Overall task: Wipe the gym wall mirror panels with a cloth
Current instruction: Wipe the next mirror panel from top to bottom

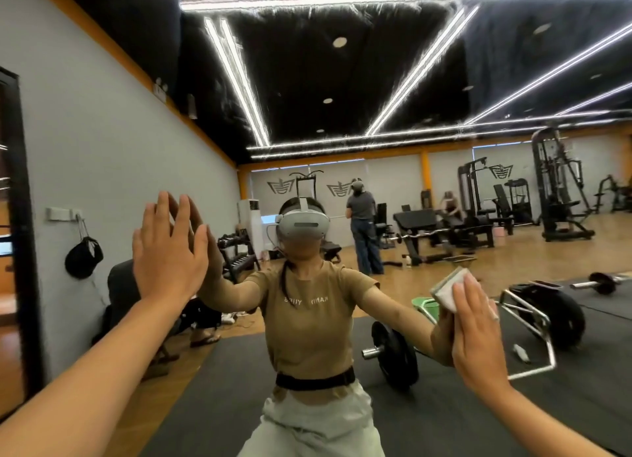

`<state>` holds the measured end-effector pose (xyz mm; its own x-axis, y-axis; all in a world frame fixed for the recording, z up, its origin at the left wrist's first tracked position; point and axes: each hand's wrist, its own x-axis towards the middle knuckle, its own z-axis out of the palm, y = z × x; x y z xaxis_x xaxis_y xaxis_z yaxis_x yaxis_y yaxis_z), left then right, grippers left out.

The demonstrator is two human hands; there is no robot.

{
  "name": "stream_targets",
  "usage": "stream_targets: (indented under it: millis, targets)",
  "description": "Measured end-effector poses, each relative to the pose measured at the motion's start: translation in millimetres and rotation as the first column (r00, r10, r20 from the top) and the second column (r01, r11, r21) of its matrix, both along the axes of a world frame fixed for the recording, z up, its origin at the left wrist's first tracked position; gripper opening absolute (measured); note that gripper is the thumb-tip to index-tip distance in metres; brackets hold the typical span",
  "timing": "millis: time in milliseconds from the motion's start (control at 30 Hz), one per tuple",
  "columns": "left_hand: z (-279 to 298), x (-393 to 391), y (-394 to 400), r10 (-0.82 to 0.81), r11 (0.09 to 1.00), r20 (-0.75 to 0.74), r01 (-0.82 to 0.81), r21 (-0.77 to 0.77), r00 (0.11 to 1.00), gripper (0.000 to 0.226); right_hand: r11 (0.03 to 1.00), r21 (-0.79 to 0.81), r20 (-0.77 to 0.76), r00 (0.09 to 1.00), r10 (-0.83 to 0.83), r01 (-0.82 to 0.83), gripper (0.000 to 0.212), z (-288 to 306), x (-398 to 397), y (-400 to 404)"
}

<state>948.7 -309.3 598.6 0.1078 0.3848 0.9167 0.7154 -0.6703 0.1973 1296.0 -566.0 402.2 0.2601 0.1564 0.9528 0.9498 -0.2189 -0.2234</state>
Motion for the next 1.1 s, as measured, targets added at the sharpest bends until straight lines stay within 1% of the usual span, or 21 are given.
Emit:
stream_targets:
  millis: [33, 100, 267, 333, 367, 433, 500, 567, 600, 667, 733, 767, 800, 867, 967, 1033, 1100]
  targets:
    - [0, 0, 1, 0.003, 1.000, -0.004, -0.003, 0.001, 1.000, 0.061, 1.000, -0.003, 0.005, 1.000, 0.012, -0.012, 0.064, 9, -1, 0]
    - [-1, 0, 2, 0.006, 1.000, -0.010, -0.006, 0.009, 1.000, 0.061, 0.999, 0.027, 0.005, 1.000, 0.030, -0.030, 0.061, 52, -3, 2]
    - [-3, 2, 11, 0.027, 0.998, -0.001, -0.027, 0.048, 1.000, 0.063, 0.979, 0.195, -0.091, 0.995, -0.035, 0.052, 0.051, 219, 1, 3]
    - [-4, 3, 11, 0.021, 0.998, 0.010, -0.022, 0.051, 1.000, 0.063, 0.973, 0.212, -0.120, 0.991, -0.066, 0.090, 0.053, 255, 6, 2]
    - [-3, 4, 10, 0.021, 0.999, 0.014, -0.021, 0.050, 1.000, 0.063, 0.971, 0.214, -0.120, 0.990, -0.078, 0.102, 0.053, 257, 10, 2]
    - [-2, 4, 8, 0.022, 0.999, 0.014, -0.022, 0.042, 1.000, 0.062, 0.970, 0.225, -0.130, 0.989, -0.069, 0.097, 0.052, 232, 12, 3]
    - [-2, 3, 6, 0.018, 0.999, 0.015, -0.019, 0.035, 1.000, 0.061, 0.959, 0.267, -0.143, 0.988, -0.054, 0.091, 0.051, 173, 10, 6]
    - [-2, 4, 4, 0.017, 0.999, 0.018, -0.017, 0.032, 1.000, 0.060, 0.948, 0.305, -0.155, 0.987, -0.043, 0.089, 0.048, 91, 8, 8]
    - [-3, 3, 4, 0.018, 0.999, 0.017, -0.019, 0.032, 1.000, 0.060, 0.949, 0.304, -0.179, 0.983, -0.036, 0.090, 0.049, 47, 6, 9]
    - [-3, 3, 5, 0.023, 0.999, 0.018, -0.024, 0.036, 1.000, 0.060, 0.965, 0.251, -0.271, 0.963, -0.007, 0.078, 0.050, -30, 0, 11]
    - [-2, 3, 4, 0.022, 0.999, 0.015, -0.023, 0.039, 1.000, 0.059, 0.980, 0.188, -0.317, 0.948, 0.000, 0.063, 0.055, -73, -5, 10]
    - [-3, 4, 4, 0.022, 0.999, 0.011, -0.022, 0.038, 1.000, 0.059, 0.984, 0.167, -0.317, 0.948, 0.002, 0.054, 0.056, -78, -7, 7]
    - [-3, 3, 4, 0.022, 0.999, 0.007, -0.023, 0.038, 1.000, 0.060, 0.986, 0.157, -0.314, 0.949, 0.002, 0.050, 0.055, -73, -7, 5]
    - [-2, 2, 4, 0.023, 0.999, -0.006, -0.022, 0.035, 1.000, 0.060, 0.984, 0.167, -0.296, 0.955, -0.008, 0.060, 0.053, -41, -5, 2]
    - [-1, -1, 4, 0.021, 0.999, -0.020, -0.020, 0.031, 1.000, 0.061, 0.982, 0.174, -0.225, 0.974, -0.029, 0.069, 0.054, 45, -2, 1]
    - [-1, -1, 4, 0.019, 0.999, -0.025, -0.018, 0.032, 1.000, 0.061, 0.985, 0.156, -0.154, 0.987, -0.052, 0.076, 0.055, 109, -2, 0]
    - [-1, -1, 3, 0.020, 0.999, -0.024, -0.019, 0.029, 1.000, 0.061, 0.990, 0.124, -0.116, 0.992, -0.057, 0.071, 0.056, 158, 1, 1]
